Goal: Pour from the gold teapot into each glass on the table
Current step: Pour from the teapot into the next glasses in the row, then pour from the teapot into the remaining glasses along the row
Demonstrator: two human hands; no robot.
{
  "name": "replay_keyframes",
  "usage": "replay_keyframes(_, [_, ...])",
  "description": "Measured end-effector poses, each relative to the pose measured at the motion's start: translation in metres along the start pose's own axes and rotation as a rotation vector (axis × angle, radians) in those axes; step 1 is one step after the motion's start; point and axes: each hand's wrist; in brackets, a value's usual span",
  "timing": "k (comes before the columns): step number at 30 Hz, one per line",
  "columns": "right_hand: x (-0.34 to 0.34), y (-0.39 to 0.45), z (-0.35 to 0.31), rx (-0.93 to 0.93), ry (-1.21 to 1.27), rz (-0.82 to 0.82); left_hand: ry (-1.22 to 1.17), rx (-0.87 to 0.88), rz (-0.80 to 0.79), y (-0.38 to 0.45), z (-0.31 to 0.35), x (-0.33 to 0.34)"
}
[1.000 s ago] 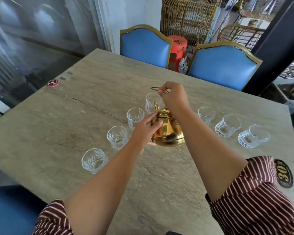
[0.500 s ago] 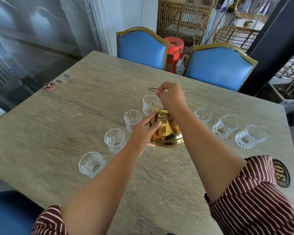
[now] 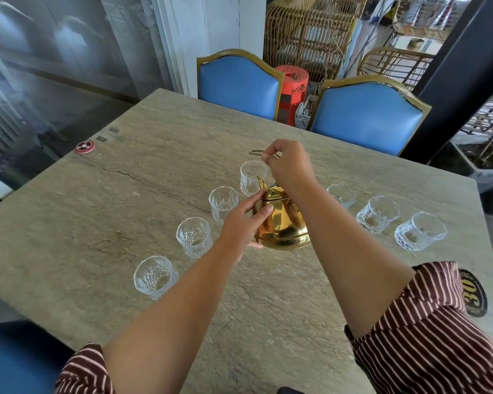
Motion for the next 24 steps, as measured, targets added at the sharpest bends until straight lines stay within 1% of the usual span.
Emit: replay_keyframes(24, [-0.0047,0.0000,-0.0069,-0.020,-0.043,-0.023,-0.015,-0.045,-0.006,-0.0016,0.0015,0.0012])
Point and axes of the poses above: each hand's wrist, its own y-axis towards the middle knuckle, its own x-axis out of the palm, z = x × y, and after that the axes turned 12 degrees about z, right-handed
